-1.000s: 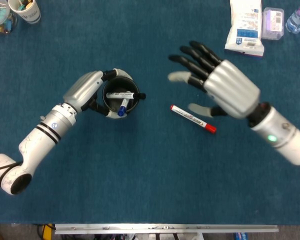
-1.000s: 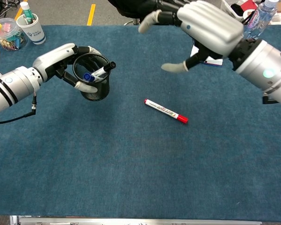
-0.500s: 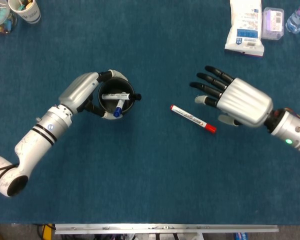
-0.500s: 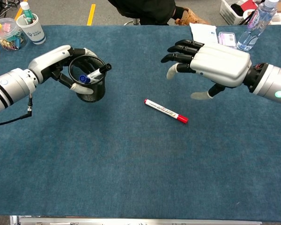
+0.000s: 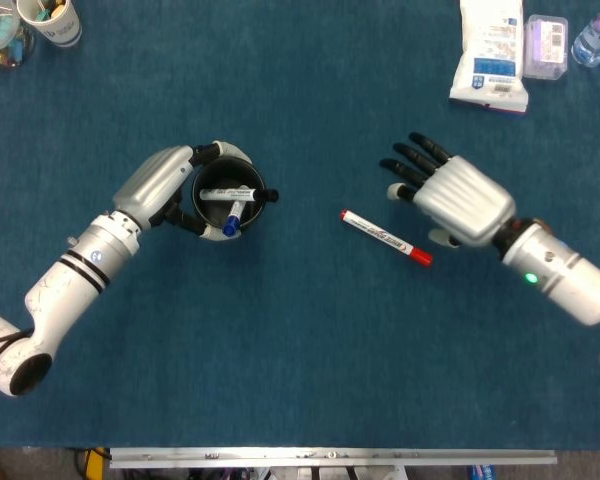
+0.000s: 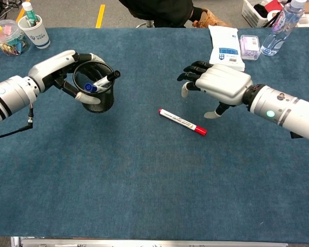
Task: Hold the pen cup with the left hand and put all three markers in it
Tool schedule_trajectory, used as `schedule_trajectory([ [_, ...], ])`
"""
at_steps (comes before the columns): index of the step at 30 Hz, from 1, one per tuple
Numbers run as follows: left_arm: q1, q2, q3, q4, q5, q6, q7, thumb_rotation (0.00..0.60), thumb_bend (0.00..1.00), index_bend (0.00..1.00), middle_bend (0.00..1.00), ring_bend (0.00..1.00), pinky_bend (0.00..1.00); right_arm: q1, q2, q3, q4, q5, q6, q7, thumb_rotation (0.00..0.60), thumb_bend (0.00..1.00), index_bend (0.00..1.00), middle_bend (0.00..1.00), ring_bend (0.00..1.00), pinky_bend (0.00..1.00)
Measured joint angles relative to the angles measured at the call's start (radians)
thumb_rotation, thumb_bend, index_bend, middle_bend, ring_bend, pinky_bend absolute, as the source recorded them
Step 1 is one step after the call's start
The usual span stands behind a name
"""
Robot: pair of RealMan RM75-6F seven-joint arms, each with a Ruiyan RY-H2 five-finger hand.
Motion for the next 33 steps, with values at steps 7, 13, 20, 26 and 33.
schedule_trajectory([
  [7,0.002,0.002,0.002,-0.003,0.007,0.006,-0.003,0.6,0.02,0.31,0.4,0.33,0.29,0.017,-0.039,0.055,-0.091,0.219,-0.113,-0.17,0.6,0.13,0.38,0.15,0.0,0.0],
  [13,0.005,0.005,0.001,-0.001,0.005,0.01,-0.008,0.6,0.02,0.31,0.4,0.33,0.29,0.045,-0.068,0.084,-0.153,0.392,-0.157,-0.301,0.598,0.13,0.41,0.15,0.0,0.0],
  [20,0.008,0.007,0.004,-0.002,0.013,0.016,-0.013,0.6,0.02,0.31,0.4,0.33,0.29,0.089,-0.084,0.087,-0.206,0.55,-0.153,-0.432,0.573,0.13,0.42,0.15,0.0,0.0],
  [26,0.009,0.007,0.005,0.002,0.014,0.016,-0.02,0.6,0.02,0.31,0.4,0.33,0.29,0.111,-0.084,0.079,-0.218,0.621,-0.122,-0.463,0.497,0.13,0.43,0.15,0.0,0.0],
  [33,0.007,0.002,0.006,0.01,0.016,0.013,-0.025,0.6,0.02,0.31,0.4,0.33,0.29,0.127,-0.08,0.083,-0.218,0.651,-0.11,-0.441,0.366,0.13,0.43,0.15,0.0,0.0],
])
